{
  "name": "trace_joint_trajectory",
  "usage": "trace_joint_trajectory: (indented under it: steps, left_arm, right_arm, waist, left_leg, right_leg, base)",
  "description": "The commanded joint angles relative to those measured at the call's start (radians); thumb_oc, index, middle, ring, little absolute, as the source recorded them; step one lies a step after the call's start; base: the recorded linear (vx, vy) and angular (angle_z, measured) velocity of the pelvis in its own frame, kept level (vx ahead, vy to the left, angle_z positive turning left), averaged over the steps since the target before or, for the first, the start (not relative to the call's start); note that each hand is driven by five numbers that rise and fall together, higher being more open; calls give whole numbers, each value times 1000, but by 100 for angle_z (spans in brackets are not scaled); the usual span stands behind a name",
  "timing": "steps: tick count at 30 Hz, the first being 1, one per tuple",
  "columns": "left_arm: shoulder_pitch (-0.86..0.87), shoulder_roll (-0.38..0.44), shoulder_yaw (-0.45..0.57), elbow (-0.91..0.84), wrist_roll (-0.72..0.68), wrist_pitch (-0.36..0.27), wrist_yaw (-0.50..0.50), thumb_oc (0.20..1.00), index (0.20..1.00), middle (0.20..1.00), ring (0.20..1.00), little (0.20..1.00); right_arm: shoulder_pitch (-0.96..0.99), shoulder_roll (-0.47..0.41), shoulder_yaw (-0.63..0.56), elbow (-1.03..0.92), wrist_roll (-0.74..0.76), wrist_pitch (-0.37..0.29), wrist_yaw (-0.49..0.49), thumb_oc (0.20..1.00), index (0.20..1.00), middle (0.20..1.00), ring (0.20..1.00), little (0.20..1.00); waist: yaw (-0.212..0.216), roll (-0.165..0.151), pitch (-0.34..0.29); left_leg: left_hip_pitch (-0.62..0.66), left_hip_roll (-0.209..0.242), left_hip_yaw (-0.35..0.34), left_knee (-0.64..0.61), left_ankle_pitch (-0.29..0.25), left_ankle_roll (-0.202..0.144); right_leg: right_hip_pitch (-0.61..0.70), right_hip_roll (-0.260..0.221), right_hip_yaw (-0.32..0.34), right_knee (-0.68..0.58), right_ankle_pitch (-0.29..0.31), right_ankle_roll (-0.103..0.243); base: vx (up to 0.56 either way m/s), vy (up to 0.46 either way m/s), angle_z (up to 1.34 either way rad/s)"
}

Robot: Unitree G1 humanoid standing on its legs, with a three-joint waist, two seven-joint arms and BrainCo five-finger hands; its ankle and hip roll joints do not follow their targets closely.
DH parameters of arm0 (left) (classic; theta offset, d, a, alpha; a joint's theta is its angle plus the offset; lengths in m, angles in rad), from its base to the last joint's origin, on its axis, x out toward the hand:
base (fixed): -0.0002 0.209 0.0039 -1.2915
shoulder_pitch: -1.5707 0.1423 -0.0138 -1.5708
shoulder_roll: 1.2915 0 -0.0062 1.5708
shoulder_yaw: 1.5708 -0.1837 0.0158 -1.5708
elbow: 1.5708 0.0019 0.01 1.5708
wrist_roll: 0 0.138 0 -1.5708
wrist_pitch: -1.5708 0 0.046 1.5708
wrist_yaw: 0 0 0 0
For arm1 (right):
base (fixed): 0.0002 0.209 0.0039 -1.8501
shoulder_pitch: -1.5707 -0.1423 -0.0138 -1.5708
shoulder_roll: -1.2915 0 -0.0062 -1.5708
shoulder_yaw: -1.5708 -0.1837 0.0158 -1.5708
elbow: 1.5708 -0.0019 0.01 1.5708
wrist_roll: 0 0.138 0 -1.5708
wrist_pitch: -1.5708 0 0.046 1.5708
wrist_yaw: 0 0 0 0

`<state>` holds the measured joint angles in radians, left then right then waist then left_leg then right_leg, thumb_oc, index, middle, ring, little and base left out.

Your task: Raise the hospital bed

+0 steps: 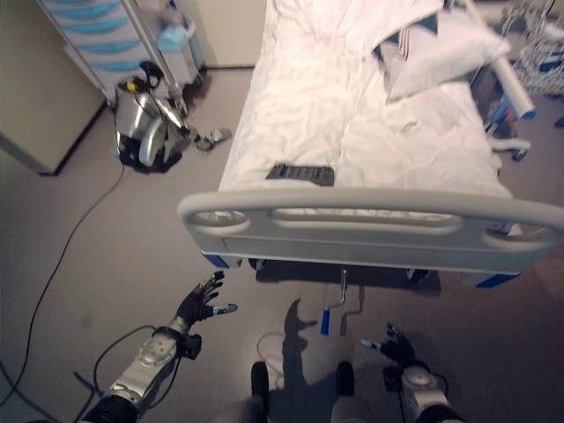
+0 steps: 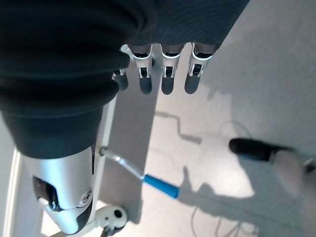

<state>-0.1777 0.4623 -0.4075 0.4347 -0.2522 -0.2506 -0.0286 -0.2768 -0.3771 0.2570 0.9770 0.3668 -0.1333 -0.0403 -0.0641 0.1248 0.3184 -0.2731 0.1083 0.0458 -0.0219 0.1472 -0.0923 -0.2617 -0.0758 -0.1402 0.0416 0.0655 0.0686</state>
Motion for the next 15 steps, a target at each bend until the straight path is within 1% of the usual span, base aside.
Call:
trace_joint_trajectory:
  steps: [1,3,4,5,6,7,8,9,10,11,12,13,14,15]
  left_arm:
    - [-76,23,8,-44,-21,-33,-7,1000,1000,1000,1000,1000]
    - [-125,41,-14,-94,-20,-36,2,1000,1000,1000,1000,1000]
    - [-165,56,-24,-126,-18,-40,17,1000,1000,1000,1000,1000]
    - [-166,56,-24,-126,-18,-40,17,1000,1000,1000,1000,1000]
    - [-186,73,-34,-167,-9,-39,24,1000,1000,1000,1000,1000]
    - [-186,73,-34,-167,-9,-39,24,1000,1000,1000,1000,1000]
    - [-214,121,-39,-283,-26,-49,30,1000,1000,1000,1000,1000]
    - [-213,121,-38,-284,-26,-48,29,1000,1000,1000,1000,1000]
    - [-235,152,-45,-337,-33,-55,36,1000,1000,1000,1000,1000]
    - [-236,153,-44,-338,-33,-55,36,1000,1000,1000,1000,1000]
    - [-263,188,-50,-382,-28,-57,56,1000,1000,1000,1000,1000]
    - [-270,198,-53,-394,-26,-58,63,1000,1000,1000,1000,1000]
    - [-270,198,-53,-394,-26,-58,63,1000,1000,1000,1000,1000]
    - [-285,211,-51,-428,-31,-62,80,1000,1000,1000,1000,1000]
  right_arm:
    - [-62,7,38,-70,38,-37,-6,1000,1000,1000,1000,1000]
    - [-121,-10,53,-100,54,-46,-20,1000,1000,1000,1000,1000]
    - [-166,-6,55,-97,75,-52,-35,1000,1000,1000,1000,1000]
    - [-167,-6,55,-96,76,-52,-35,1000,1000,1000,1000,1000]
    - [-194,-8,58,-89,82,-54,-45,1000,1000,1000,1000,1000]
    - [-194,-7,58,-89,82,-54,-45,1000,1000,1000,1000,1000]
    - [-255,-11,64,-110,109,-63,-57,1000,1000,1000,1000,1000]
    - [-256,-11,64,-110,109,-63,-57,1000,1000,1000,1000,1000]
    - [-288,-18,71,-127,139,-70,-60,1000,1000,1000,1000,1000]
    - [-289,-18,71,-127,140,-69,-60,1000,1000,1000,1000,1000]
    - [-308,-27,82,-173,166,-78,-70,1000,1000,1000,1000,1000]
    - [-312,-28,86,-183,171,-81,-73,1000,1000,1000,1000,1000]
    - [-312,-28,86,-183,171,-81,-73,1000,1000,1000,1000,1000]
    - [-322,-32,89,-193,192,-85,-76,1000,1000,1000,1000,1000]
  waist:
    - [-10,-86,39]
    - [-15,-76,83]
    - [-17,-72,110]
    - [-16,-72,108]
    - [-17,-67,125]
    - [-17,-67,124]
    - [-21,-58,169]
    - [-21,-58,165]
    - [-22,-55,189]
    - [-22,-55,187]
    - [-24,-54,202]
    - [-25,-54,202]
    - [-25,-53,202]
    - [-24,-53,202]
  left_leg:
    - [18,-41,9,80,-68,8]
    - [-56,-41,7,104,-61,8]
    - [-115,-39,5,131,-57,6]
    - [-119,-39,5,133,-57,6]
    - [-145,-41,5,144,-57,7]
    - [-146,-41,5,145,-57,7]
    - [-223,-44,11,172,-53,6]
    - [-229,-45,11,174,-54,6]
    - [-276,-45,11,186,-51,6]
    - [-281,-45,11,189,-52,6]
    - [-348,-46,12,220,-59,6]
    - [-374,-47,11,225,-55,7]
    - [-376,-46,11,230,-60,7]
    - [-428,-48,9,253,-63,10]
  right_leg:
    - [-38,-50,11,41,11,88]
    - [-125,-50,21,74,15,88]
    - [-186,-52,24,101,17,90]
    - [-191,-52,24,103,17,90]
    - [-220,-55,26,117,18,91]
    - [-222,-55,26,118,18,91]
    - [-305,-58,37,150,24,91]
    - [-311,-58,37,152,24,91]
    - [-363,-59,45,171,27,91]
    - [-367,-60,46,173,26,91]
    - [-430,-62,54,199,23,92]
    - [-452,-62,56,198,31,91]
    - [-453,-62,57,204,26,92]
    - [-499,-66,59,219,27,91]
  base:
    - [-135,-1,-10]
    - [-160,10,-9]
    - [-134,3,-7]
    - [-111,-1,-3]
    - [-35,2,4]
    - [-128,23,8]
    - [-93,21,8]
    - [-129,36,6]
    - [-36,16,3]
    - [-59,32,1]
    - [-34,22,0]
    - [0,0,0]
    - [0,0,0]
    - [0,0,0]
